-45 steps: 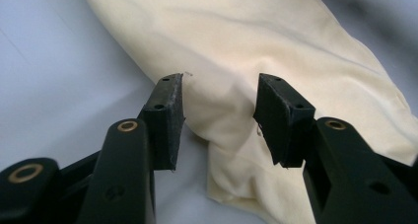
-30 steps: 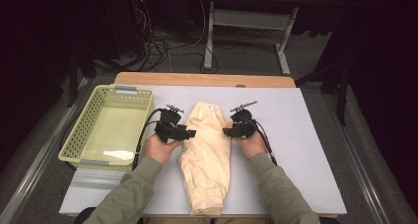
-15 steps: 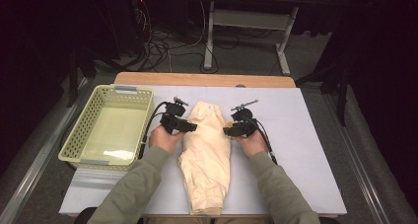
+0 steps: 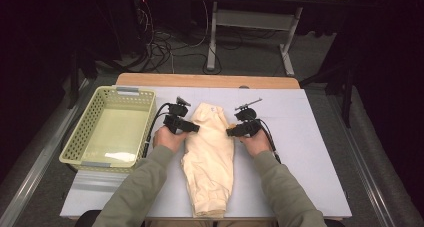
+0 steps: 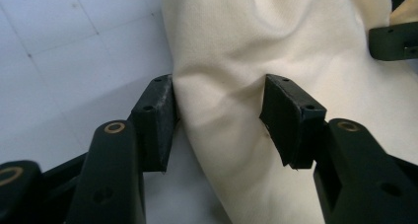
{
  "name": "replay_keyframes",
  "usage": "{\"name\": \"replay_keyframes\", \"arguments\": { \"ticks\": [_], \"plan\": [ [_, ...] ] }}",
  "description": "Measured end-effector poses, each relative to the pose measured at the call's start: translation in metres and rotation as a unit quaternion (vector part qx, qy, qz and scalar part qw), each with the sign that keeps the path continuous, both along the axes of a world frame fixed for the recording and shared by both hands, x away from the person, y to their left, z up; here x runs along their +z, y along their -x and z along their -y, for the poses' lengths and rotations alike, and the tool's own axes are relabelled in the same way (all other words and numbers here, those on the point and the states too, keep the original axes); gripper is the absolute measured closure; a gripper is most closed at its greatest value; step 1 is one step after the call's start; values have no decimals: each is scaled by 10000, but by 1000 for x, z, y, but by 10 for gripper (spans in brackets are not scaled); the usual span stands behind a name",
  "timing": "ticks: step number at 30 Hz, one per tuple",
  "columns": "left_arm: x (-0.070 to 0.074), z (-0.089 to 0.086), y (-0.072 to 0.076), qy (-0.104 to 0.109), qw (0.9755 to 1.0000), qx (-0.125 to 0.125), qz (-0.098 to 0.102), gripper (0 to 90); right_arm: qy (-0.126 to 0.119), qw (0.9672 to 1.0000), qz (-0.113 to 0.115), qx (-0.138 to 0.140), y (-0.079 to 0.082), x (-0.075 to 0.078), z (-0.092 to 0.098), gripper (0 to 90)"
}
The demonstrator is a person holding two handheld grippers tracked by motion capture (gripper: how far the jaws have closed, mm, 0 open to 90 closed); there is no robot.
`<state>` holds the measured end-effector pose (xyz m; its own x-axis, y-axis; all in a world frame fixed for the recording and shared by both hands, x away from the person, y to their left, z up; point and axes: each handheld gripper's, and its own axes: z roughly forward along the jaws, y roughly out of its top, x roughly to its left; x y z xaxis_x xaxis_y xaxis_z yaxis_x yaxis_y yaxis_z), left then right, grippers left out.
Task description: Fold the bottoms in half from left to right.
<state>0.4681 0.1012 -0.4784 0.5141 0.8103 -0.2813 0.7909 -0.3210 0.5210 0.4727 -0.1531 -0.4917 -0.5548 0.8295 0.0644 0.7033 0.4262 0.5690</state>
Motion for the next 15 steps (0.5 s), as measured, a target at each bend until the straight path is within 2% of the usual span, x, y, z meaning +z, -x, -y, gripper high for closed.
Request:
{"name": "replay_keyframes", "arguments": {
  "ticks": [2, 10, 15],
  "plan": [
    [-3, 0, -3, 31, 10000, 30, -47, 463, -21, 10000, -22, -15, -1, 0, 0, 576],
    [-11, -2, -10, 51, 9997, 158, -183, 488, -155, 9996, -185, -109, -5, -3, 3, 635],
    [-15, -1, -16, 37, 9994, 140, -306, 517, -38, 9995, -321, -18, -10, -1, 1, 663]
  ]
}}
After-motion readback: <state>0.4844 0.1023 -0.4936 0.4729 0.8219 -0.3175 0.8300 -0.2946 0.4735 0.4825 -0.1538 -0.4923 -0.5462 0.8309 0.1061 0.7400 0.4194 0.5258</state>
